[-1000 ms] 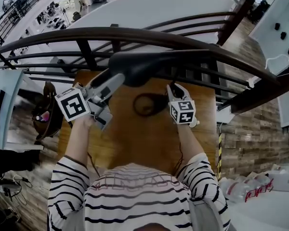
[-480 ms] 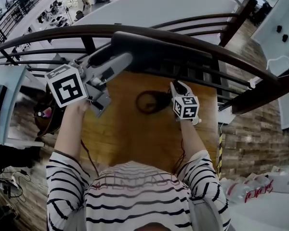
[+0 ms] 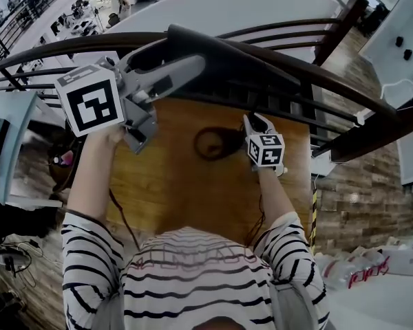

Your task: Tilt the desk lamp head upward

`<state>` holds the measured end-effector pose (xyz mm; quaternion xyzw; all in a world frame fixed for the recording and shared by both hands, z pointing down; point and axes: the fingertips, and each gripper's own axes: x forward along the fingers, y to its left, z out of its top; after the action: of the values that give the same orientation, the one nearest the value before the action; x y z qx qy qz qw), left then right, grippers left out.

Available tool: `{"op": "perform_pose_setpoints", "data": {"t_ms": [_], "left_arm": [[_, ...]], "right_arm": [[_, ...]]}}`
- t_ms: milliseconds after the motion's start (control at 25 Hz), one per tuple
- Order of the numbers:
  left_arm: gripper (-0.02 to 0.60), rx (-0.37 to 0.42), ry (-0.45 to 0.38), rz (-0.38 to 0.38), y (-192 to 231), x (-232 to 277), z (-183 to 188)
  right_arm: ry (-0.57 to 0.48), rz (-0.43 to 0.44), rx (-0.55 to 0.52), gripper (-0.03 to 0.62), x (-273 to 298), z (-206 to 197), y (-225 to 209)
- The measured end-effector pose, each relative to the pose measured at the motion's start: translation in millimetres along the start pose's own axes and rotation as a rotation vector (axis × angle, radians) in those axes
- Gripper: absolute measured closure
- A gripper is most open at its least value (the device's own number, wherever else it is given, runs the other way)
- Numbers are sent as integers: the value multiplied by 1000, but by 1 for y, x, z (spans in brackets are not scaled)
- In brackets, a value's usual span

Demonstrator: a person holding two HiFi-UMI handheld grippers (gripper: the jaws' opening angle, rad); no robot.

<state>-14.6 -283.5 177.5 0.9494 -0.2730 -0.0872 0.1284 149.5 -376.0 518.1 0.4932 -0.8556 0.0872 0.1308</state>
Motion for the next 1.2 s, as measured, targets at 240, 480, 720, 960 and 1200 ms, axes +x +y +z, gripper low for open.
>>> {"op": "perform_pose_setpoints", "data": {"t_ms": [240,480,720,960,1200], "left_arm": [[189,31,12,-9,-3,7,4],[189,86,-15,8,-2,4,-1],[189,134,-32,22,5,-3,-13],[189,106,-14,58,25,-18,-44],[189,118,35,96,35,-35,-98]], "right_arm": [[3,-3,1,554,1,1,-2],[-16,-5,46,543,-2,1,-4],[-39,-40,169,522,-5,-1,-5],[-69,-64,167,510,-24,5,4],[-133,-64,183,511,-56,14,23]]}}
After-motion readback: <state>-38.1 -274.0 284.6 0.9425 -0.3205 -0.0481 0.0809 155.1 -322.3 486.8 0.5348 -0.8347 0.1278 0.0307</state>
